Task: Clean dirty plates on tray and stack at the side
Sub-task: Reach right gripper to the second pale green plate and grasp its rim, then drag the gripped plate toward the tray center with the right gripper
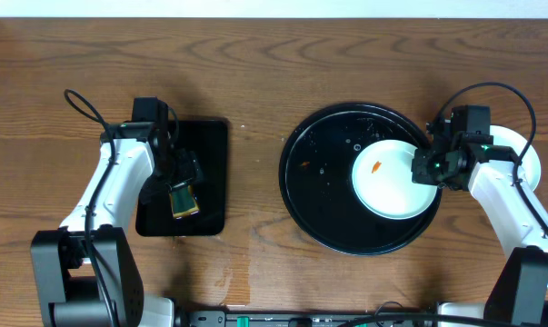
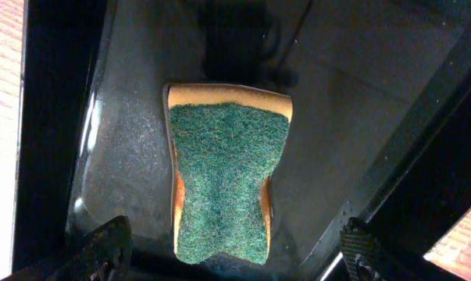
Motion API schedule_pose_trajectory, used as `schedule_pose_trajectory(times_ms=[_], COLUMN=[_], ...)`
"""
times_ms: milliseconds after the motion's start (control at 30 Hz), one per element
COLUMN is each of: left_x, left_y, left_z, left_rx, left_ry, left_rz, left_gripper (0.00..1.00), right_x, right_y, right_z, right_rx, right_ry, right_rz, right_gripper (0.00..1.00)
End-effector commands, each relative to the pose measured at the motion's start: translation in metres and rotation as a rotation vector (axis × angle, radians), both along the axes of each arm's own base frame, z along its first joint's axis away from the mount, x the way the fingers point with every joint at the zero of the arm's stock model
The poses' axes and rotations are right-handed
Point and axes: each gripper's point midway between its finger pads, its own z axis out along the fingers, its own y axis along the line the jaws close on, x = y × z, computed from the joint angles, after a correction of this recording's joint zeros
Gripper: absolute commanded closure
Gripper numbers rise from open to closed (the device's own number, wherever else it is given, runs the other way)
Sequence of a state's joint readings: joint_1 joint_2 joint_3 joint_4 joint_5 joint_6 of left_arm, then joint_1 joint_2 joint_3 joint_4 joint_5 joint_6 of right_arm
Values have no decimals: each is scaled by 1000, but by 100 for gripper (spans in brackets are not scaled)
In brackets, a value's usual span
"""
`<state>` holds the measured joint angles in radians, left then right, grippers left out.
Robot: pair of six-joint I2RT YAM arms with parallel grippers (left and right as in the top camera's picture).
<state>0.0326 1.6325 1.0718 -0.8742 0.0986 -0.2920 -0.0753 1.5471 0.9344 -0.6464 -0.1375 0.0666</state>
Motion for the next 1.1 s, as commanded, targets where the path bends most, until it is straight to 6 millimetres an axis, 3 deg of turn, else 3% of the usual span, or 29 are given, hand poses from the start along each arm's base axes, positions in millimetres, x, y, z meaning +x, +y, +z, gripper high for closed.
schedule_pose_trajectory(times_ms=[0,100,200,267,467,600,767,933,1067], left_x=[0,0,0,0,0,0,-1,0,0], left_y=[1,1,1,1,1,1,1,1,1], left_z=[0,0,0,0,0,0,0,0,0], left_rx=[4,4,4,4,4,4,4,4,4], left_ry=[3,3,3,3,3,3,3,3,3], left_rz=[13,13,13,13,13,13,13,13,13], left_gripper=[14,14,14,14,14,14,14,14,14], right_x=[0,-15,-32,-34,-44,-74,-94,-96,-95], right_y=[8,15,16,21,33,34,27,26,24], right_z=[-2,-19,-28,-23,0,-8,-30,-53,-62], right_rx=[46,71,87,128,240,254,214,222,217], right_ry=[7,94,182,188,255,402,474,440,415], right_rz=[14,1,-29,-25,-137,-290,-497,-593,-620], right_gripper=[93,94,77,68,59,59,66,68,76])
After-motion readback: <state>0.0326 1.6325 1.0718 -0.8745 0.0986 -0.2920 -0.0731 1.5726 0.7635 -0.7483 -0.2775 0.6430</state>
